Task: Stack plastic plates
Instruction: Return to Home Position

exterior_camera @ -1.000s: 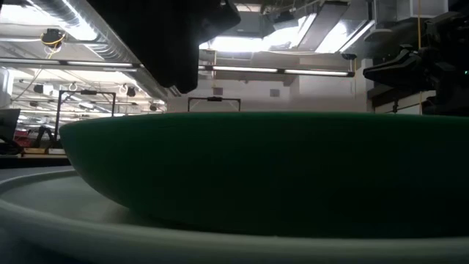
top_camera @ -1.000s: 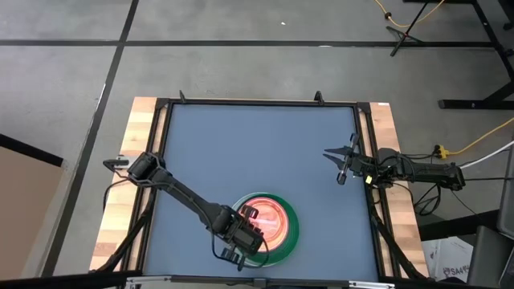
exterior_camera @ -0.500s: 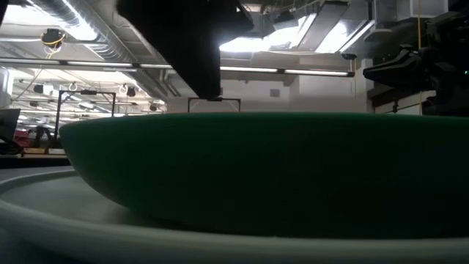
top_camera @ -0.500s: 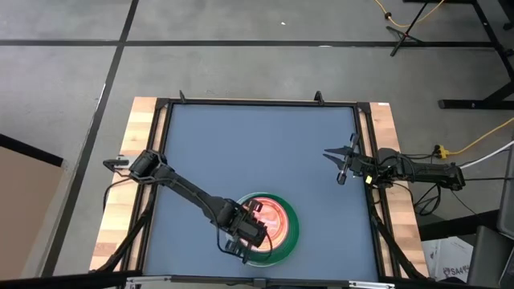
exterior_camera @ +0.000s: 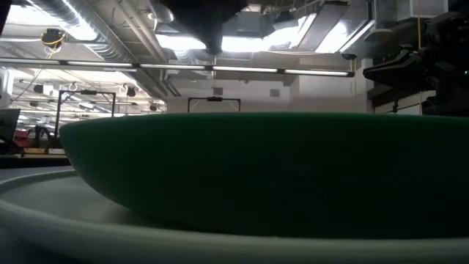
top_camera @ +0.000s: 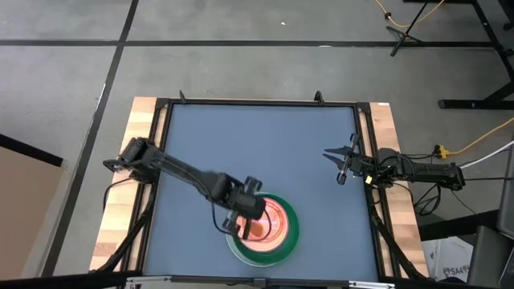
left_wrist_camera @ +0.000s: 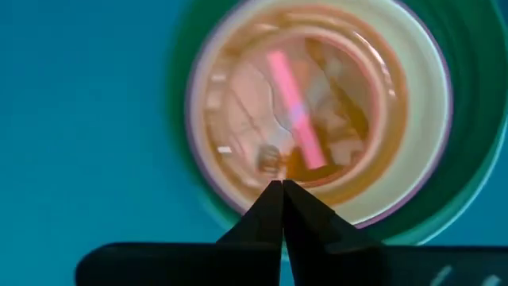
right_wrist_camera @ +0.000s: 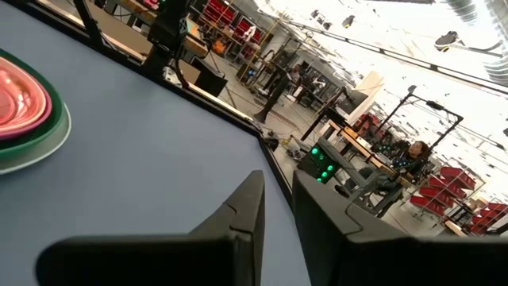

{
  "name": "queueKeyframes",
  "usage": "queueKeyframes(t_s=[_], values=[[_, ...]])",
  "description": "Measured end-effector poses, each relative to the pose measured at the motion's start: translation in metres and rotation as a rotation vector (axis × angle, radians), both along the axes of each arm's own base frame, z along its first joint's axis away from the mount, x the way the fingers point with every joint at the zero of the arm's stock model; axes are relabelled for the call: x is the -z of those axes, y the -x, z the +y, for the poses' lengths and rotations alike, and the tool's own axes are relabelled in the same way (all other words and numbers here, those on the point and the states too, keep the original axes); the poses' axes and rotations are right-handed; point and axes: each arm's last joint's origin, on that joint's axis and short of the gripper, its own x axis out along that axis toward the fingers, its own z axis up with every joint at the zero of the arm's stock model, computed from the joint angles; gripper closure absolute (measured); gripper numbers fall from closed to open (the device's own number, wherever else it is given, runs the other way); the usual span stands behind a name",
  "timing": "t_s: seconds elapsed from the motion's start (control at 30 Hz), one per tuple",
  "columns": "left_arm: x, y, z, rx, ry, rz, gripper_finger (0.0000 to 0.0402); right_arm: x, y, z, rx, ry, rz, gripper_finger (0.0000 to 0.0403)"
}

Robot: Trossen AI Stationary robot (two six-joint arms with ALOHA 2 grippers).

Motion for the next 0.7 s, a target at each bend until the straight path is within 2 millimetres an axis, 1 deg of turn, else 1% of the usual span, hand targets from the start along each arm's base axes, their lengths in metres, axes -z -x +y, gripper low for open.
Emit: queueKeyframes(t_s=[0.07, 0.17, 0.33, 0.47, 0.53, 0.7], values=[[-0.017, 0.004, 0.014, -0.012, 0.005, -0.041, 0.0401, 0.0, 0.0, 0.0, 0.001, 0.0, -0.001, 0.0341], [-0.046, 0.015, 0.037, -0.033, 0.007, -0.105, 0.0401, 0.0, 0.0, 0.0, 0.001, 0.0, -0.001, 0.0341], [-0.096, 0.043, 0.072, -0.075, 0.017, -0.245, 0.0401, 0.0, 0.0, 0.0, 0.0, 0.0, 0.0, 0.0341], [-0.134, 0.074, 0.094, -0.11, 0.023, -0.368, 0.04, 0.0, 0.0, 0.0, 0.001, 0.0, -0.001, 0.0341], [-0.149, 0.09, 0.101, -0.127, 0.03, -0.424, 0.04, 0.0, 0.0, 0.0, 0.001, 0.0, 0.0, 0.0341], [-0.182, 0.139, 0.117, -0.165, 0.04, -0.538, 0.04, 0.0, 0.0, 0.0, 0.0, 0.0, 0.0, 0.0341]])
